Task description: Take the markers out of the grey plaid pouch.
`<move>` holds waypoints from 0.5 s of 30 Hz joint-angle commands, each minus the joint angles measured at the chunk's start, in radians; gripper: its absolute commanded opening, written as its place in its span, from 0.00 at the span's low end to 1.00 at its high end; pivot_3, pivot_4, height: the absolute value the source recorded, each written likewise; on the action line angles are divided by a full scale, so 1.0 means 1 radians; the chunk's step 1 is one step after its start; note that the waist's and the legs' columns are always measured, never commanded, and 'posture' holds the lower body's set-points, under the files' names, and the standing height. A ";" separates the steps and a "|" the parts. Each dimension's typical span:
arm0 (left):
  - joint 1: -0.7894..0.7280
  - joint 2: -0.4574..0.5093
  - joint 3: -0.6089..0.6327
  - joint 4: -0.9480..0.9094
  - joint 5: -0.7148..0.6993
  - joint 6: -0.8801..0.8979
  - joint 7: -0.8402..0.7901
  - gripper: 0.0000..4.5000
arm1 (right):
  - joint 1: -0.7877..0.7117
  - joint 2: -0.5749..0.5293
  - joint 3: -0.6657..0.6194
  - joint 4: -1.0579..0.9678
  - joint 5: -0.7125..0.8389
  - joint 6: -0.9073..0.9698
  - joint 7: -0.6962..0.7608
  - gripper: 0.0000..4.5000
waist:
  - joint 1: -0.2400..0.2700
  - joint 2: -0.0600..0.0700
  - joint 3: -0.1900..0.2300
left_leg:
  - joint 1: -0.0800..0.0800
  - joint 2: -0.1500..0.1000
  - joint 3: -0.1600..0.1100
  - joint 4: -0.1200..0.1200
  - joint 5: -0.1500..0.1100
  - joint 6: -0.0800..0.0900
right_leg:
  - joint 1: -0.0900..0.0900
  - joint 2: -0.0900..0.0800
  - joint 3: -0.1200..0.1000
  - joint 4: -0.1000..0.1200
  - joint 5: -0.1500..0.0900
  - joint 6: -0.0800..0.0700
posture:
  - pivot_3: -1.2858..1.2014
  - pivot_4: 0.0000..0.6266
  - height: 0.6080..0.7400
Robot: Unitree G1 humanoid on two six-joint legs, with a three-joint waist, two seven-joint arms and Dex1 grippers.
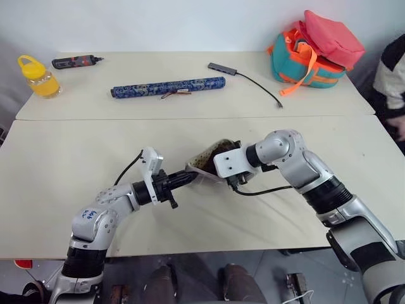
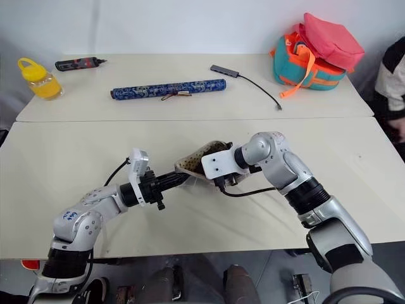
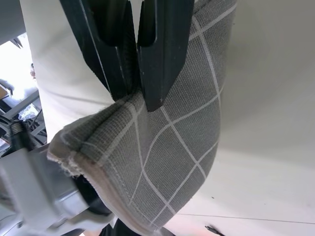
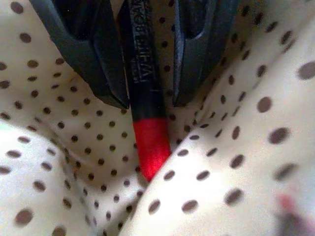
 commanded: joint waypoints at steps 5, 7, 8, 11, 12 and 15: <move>0.004 0.005 0.005 -0.030 0.008 -0.016 -0.002 0.00 | 0.000 0.019 0.012 0.039 -0.027 -0.033 -0.018 0.28 | -0.001 0.000 0.000 | 0.001 0.000 0.000 0.000 0.000 0.000 | 0.001 0.000 0.000 0.000 0.000 0.000 | 0.52 0.24 1.00; 0.003 0.003 0.004 -0.029 0.008 -0.016 -0.002 0.00 | 0.002 0.016 0.013 0.040 -0.029 -0.025 -0.009 0.19 | 0.000 0.000 0.000 | 0.002 0.000 0.000 0.000 0.000 0.000 | 0.002 0.000 0.000 0.000 0.000 0.000 | 0.52 0.24 1.00; 0.002 0.002 0.004 -0.028 0.009 -0.017 -0.001 0.00 | 0.003 0.015 0.013 0.040 -0.031 -0.025 -0.008 0.13 | 0.000 0.000 0.000 | 0.002 0.000 0.000 0.000 0.000 0.000 | 0.002 0.000 0.000 0.000 0.000 0.000 | 0.52 0.24 1.00; 0.003 0.003 0.002 -0.025 0.018 -0.025 0.000 0.00 | -0.002 0.010 -0.015 0.014 -0.007 -0.020 -0.004 0.11 | 0.000 0.000 0.000 | 0.003 0.000 0.000 0.000 0.000 0.000 | 0.003 0.000 0.000 0.000 0.000 0.000 | 0.52 0.24 1.00; 0.004 0.005 0.002 -0.024 0.021 -0.027 -0.001 0.00 | -0.005 0.008 -0.021 0.006 0.000 -0.018 -0.001 0.11 | 0.001 0.000 0.000 | 0.003 0.000 0.000 0.000 0.000 0.000 | 0.003 0.000 0.000 0.000 0.000 0.000 | 0.52 0.24 1.00; 0.009 0.010 0.007 -0.024 0.033 -0.039 -0.002 0.00 | -0.003 0.012 -0.072 -0.052 0.062 0.020 0.013 0.11 | 0.001 0.000 0.000 | 0.003 0.000 0.001 0.000 0.000 0.000 | 0.003 0.000 0.000 0.000 0.000 0.000 | 0.52 0.24 1.00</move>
